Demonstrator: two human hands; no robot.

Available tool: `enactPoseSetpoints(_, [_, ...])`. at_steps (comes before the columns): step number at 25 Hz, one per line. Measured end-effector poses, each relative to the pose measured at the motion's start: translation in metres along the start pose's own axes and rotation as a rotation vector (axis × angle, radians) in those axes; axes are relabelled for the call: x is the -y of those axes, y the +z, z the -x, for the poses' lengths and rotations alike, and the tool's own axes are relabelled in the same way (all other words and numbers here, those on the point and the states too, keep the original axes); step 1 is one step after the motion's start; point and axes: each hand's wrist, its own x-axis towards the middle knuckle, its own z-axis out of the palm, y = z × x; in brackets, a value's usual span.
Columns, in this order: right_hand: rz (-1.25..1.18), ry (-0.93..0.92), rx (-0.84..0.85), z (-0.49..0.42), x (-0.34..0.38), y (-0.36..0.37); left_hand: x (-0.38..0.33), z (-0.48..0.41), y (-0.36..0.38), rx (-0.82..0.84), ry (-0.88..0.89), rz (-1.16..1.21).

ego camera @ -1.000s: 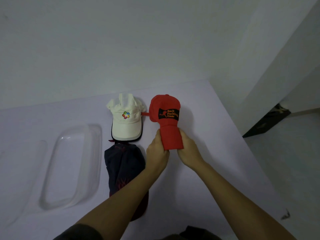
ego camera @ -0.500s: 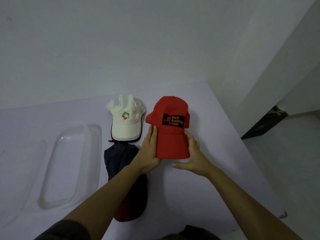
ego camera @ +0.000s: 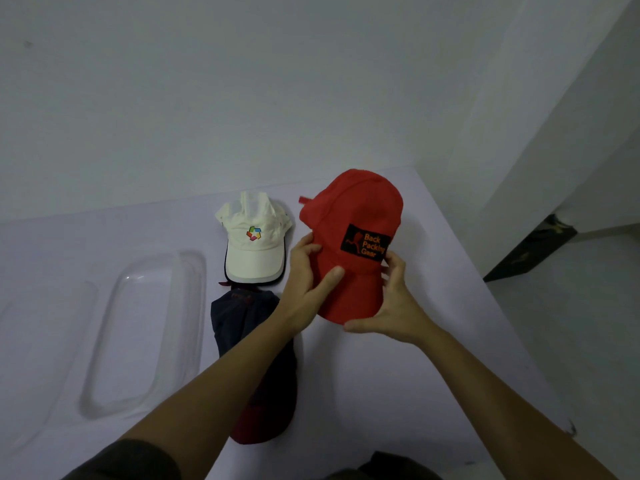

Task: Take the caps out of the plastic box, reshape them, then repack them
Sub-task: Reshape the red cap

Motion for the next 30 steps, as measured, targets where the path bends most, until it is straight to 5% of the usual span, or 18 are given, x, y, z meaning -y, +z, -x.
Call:
enactPoseSetpoints(8, [-0.06, -0.076, 0.009, -0.003, 0.012, 0.006, 0.005, -0.012, 0.014, -0.181, 0.013, -0.042])
enactPoseSetpoints(30, [0.167, -0.091, 0.035, -0.003, 0.03, 0.005, -0.001, -0.016, -0.002, -0.148, -0.105, -0.209])
